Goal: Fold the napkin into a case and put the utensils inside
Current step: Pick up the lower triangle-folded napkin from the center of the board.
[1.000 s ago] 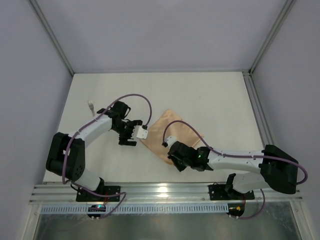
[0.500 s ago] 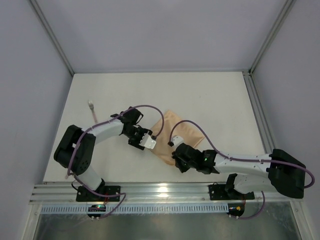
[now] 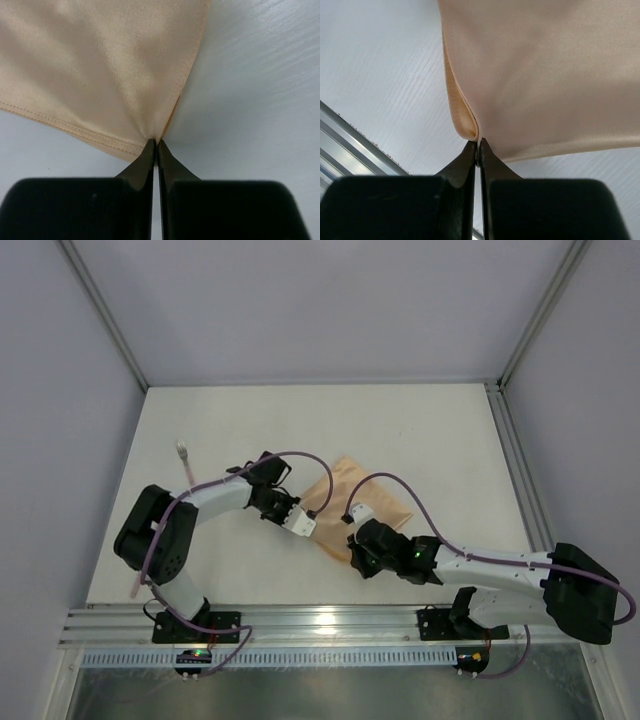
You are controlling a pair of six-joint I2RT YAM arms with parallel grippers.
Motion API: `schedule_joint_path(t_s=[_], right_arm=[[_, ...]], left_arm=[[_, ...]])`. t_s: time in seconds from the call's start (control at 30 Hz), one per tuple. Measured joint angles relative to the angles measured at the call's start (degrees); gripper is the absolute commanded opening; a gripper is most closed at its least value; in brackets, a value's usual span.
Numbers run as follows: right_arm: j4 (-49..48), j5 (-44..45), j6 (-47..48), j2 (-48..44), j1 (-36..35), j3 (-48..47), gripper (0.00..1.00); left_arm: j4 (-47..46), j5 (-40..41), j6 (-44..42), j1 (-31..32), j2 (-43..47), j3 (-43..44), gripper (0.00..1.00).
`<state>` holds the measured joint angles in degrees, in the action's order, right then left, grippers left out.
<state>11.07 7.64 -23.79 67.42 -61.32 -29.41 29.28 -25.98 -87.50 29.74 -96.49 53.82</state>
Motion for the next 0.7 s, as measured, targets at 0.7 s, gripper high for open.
schedule_joint_path(t_s=[0.7], right_arm=[[0.9,-25.68,5.49,-0.42,4.35,-4.13,0.03]], left_arm=[[37.68,-2.54,10.99,-1.2,5.57,5.29,0.0]])
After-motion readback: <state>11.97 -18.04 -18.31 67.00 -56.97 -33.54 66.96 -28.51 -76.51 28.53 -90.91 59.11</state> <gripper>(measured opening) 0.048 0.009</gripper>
